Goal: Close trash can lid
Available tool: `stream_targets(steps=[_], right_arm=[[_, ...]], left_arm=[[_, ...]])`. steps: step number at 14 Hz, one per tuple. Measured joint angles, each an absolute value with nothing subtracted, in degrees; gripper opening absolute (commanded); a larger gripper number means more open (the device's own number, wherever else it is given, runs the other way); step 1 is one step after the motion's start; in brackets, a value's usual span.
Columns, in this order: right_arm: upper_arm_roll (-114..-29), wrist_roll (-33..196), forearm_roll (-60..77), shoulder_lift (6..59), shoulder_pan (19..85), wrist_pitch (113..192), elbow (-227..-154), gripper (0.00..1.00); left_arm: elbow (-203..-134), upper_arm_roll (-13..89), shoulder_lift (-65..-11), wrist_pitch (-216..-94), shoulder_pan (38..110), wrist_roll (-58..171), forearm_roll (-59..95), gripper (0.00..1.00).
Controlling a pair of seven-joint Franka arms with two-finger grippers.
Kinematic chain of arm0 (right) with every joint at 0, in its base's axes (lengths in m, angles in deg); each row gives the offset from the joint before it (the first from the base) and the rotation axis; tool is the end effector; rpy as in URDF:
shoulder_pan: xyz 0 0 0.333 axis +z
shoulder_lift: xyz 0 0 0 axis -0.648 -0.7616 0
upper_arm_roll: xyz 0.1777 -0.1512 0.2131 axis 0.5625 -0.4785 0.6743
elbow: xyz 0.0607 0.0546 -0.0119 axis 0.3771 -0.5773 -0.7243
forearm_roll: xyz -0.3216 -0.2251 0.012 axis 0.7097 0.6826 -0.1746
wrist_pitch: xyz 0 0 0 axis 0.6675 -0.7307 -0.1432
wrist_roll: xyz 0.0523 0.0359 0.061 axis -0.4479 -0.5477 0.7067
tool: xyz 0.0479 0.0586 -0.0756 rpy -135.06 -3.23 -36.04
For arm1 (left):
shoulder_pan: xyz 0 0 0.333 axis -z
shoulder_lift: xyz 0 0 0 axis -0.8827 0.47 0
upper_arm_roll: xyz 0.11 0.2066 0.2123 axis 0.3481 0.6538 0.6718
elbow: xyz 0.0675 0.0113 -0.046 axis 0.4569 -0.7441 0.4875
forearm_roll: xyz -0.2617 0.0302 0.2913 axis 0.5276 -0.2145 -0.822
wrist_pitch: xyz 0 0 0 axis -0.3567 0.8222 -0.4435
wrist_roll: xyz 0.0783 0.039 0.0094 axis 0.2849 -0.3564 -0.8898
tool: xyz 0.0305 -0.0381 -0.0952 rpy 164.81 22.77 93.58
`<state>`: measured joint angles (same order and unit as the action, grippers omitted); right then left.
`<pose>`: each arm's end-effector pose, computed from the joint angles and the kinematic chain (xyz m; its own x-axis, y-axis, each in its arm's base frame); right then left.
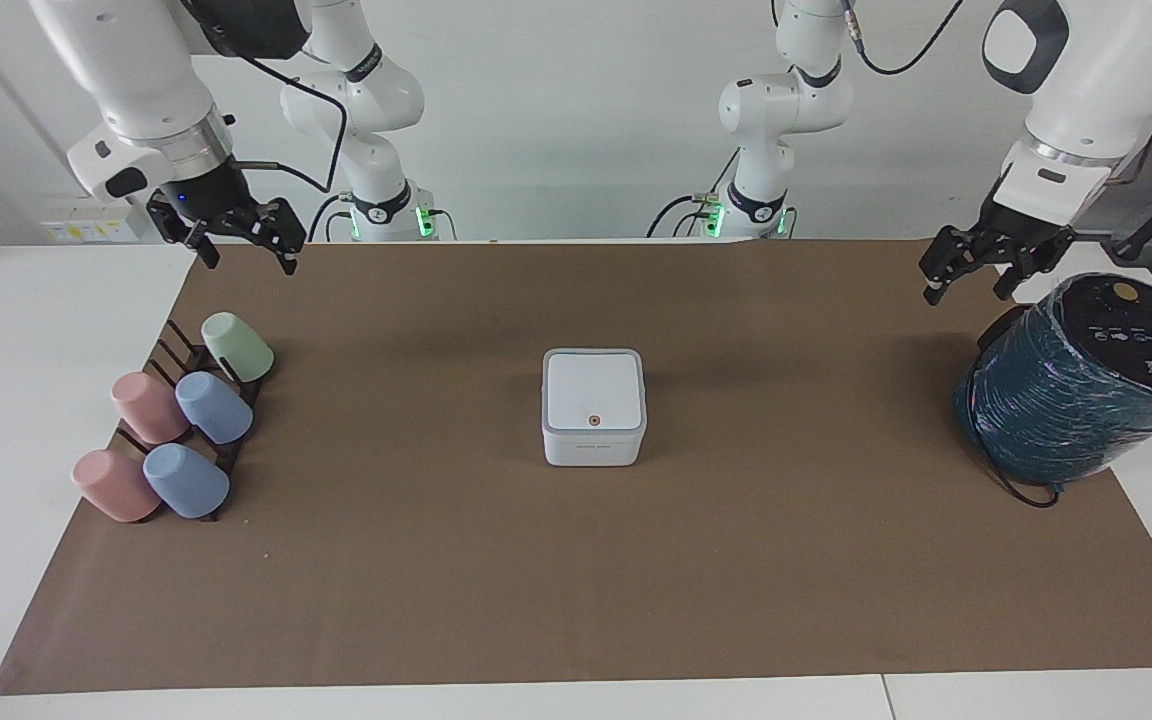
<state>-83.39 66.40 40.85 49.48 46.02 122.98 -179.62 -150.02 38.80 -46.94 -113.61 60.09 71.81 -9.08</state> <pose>0.5393 0.0049 0.6208 0.9927 -0.1121 -0.0440 -0.1106 -0.9932 0.0357 0.5710 -0.0023 0.6224 0.9953 -0.0149 0.0962 -0.0126 -0.9996 -0.0236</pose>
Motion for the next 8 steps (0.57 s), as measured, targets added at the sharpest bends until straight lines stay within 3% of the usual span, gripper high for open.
stream_targets(steps=[8], right_arm=[[-83.4, 66.4, 40.9, 49.5, 46.0, 123.0, -179.7, 1.00]], left_arm=[[-150.0, 38.0, -47.2, -113.8, 60.1, 71.9, -9.2, 1.00]])
